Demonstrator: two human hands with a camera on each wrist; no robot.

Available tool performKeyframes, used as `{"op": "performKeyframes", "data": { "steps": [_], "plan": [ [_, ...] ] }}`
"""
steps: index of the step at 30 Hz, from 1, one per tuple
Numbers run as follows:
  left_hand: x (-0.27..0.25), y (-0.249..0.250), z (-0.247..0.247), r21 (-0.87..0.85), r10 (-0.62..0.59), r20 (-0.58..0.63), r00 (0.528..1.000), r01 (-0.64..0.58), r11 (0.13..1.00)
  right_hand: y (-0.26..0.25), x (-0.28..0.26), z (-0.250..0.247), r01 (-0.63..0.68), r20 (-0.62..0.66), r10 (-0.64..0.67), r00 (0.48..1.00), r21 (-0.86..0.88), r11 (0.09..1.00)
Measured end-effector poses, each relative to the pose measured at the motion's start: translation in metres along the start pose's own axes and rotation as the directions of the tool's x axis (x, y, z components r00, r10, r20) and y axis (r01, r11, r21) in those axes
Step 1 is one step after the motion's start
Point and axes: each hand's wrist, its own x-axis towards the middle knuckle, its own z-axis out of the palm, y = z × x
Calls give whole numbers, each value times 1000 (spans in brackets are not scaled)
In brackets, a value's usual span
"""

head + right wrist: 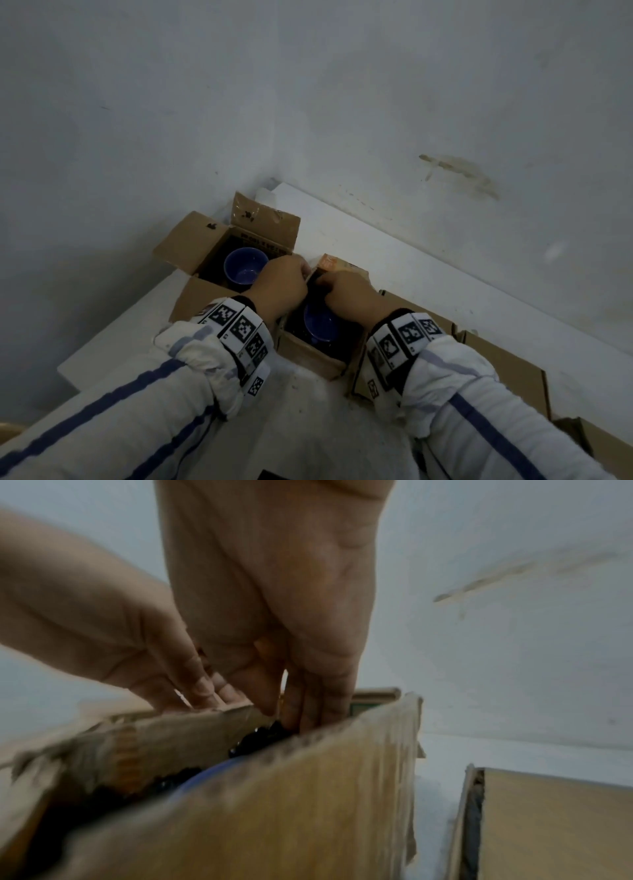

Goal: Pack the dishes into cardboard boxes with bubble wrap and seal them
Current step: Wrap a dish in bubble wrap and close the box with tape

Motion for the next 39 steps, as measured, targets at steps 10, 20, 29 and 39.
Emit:
{"op": "performKeyframes", "data": {
  "steps": [10,20,29,39],
  "plan": [
    [-17,103,87,-53,184,52,982,-181,982,92,-96,-4,-90,-383,186,905,255,963],
    [-69,226,254,4,329,398,856,-360,933,257,-243,12,-367,-395,560,728,466,805],
    [-105,296,359,-19,372,517,771,-424,905,392,-350,32,-596,-317,789,527,524,608],
    [-114,306,402,-17,399,521,755,-459,888,448,-379,93,-781,-162,840,517,311,541]
  ]
}}
